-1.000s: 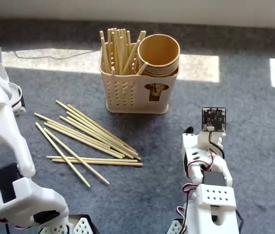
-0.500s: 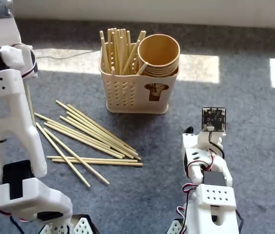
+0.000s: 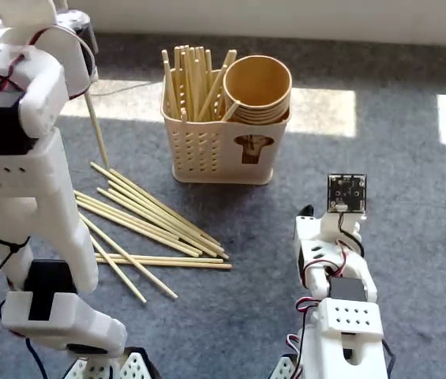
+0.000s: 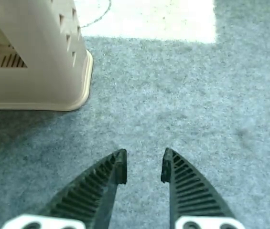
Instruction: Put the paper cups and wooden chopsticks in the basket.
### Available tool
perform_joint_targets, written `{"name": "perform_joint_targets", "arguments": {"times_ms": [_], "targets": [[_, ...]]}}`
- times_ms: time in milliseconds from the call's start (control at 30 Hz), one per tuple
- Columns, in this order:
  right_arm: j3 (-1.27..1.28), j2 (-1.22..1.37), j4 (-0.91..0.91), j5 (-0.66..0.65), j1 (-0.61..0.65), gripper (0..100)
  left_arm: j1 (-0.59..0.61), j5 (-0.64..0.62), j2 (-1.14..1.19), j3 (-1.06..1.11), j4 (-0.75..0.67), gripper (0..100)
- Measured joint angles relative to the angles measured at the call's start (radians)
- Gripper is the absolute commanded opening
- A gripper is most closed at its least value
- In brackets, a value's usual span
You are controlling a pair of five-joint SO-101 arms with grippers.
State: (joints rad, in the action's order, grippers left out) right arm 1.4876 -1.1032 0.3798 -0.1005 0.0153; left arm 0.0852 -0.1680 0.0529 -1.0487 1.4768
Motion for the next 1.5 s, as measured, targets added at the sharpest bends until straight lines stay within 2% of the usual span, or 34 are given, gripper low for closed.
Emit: {"name": "perform_joint_targets", "arguments": {"times_ms": [167,433,567,800,1033,1400,1500], "targets": [[0.000,0.000,0.000,0.000,0.000,13.4,-0.064,-0.075,0.000,-0.021,-0.146,1],[0.000,0.000,0.000,-0.003,0.000,13.4,-0.180,-0.098,0.003,-0.014,-0.347,1],[0.000,0.000,0.000,-0.003,0.000,13.4,-0.227,-0.098,0.003,0.069,-0.434,1],[0.000,0.000,0.000,-0.003,0.000,13.4,-0.235,-0.098,0.005,0.270,-0.583,1],[0.000,0.000,0.000,-0.003,0.000,13.4,-0.276,0.006,0.006,0.453,-0.680,1],[0.000,0.000,0.000,-0.003,0.000,13.4,-0.275,0.011,0.006,0.634,-0.778,1],[0.000,0.000,0.000,-0.003,0.000,13.4,-0.273,0.017,0.006,0.634,-0.778,5]]}}
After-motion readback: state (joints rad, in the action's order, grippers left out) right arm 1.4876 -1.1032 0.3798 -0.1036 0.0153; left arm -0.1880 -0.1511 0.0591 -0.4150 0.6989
